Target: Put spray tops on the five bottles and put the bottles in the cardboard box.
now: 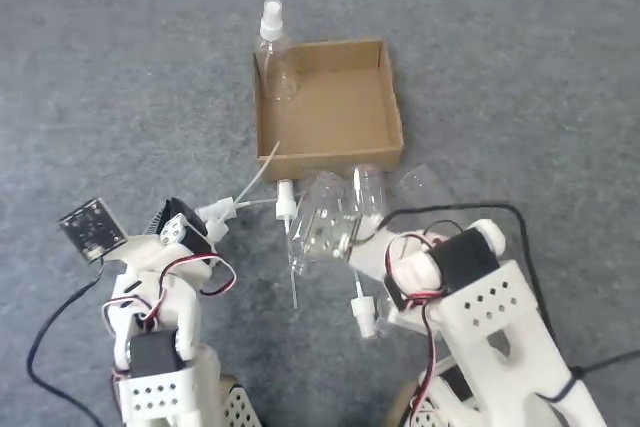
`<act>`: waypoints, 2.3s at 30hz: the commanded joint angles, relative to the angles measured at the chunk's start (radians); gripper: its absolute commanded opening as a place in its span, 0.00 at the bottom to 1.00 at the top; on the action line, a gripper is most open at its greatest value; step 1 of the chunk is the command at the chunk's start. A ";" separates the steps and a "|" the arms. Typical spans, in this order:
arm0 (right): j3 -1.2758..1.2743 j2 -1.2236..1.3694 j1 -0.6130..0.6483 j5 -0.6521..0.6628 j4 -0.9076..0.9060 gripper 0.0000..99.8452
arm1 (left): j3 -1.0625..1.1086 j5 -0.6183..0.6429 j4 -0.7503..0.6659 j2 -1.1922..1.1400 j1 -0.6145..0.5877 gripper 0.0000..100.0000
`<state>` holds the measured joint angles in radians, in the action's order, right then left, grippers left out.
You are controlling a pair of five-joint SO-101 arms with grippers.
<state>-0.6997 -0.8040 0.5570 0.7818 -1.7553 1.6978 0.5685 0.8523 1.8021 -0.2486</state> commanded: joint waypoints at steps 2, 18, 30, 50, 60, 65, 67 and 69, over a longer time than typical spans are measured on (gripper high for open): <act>-0.038 -0.031 -0.012 0.109 -0.038 0.24 | -0.013 -0.009 -0.023 0.015 -0.003 0.02; -0.052 -0.025 -0.007 0.382 -0.022 0.24 | -0.013 -0.009 0.006 0.015 -0.005 0.02; -0.265 -0.030 -0.005 0.517 0.209 0.24 | -0.013 -0.011 0.034 0.015 -0.005 0.02; -0.571 -0.025 -0.050 0.523 0.611 0.23 | -0.013 -0.011 0.035 0.015 -0.005 0.02; -0.559 -0.031 -0.226 0.440 0.691 0.17 | -0.013 -0.011 0.035 0.015 -0.006 0.02; -0.559 -0.031 -0.229 0.296 0.690 0.17 | -0.013 -0.011 0.035 0.015 -0.006 0.02; -0.554 -0.031 -0.229 0.252 0.690 0.17 | -0.013 -0.011 0.035 0.015 -0.006 0.02; -0.534 -0.031 -0.229 0.206 0.684 0.17 | -0.013 -0.011 0.035 0.015 -0.006 0.02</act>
<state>-1.2720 -0.8101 0.3468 1.0579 -1.0756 1.6978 0.5669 0.8830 1.8021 -0.2486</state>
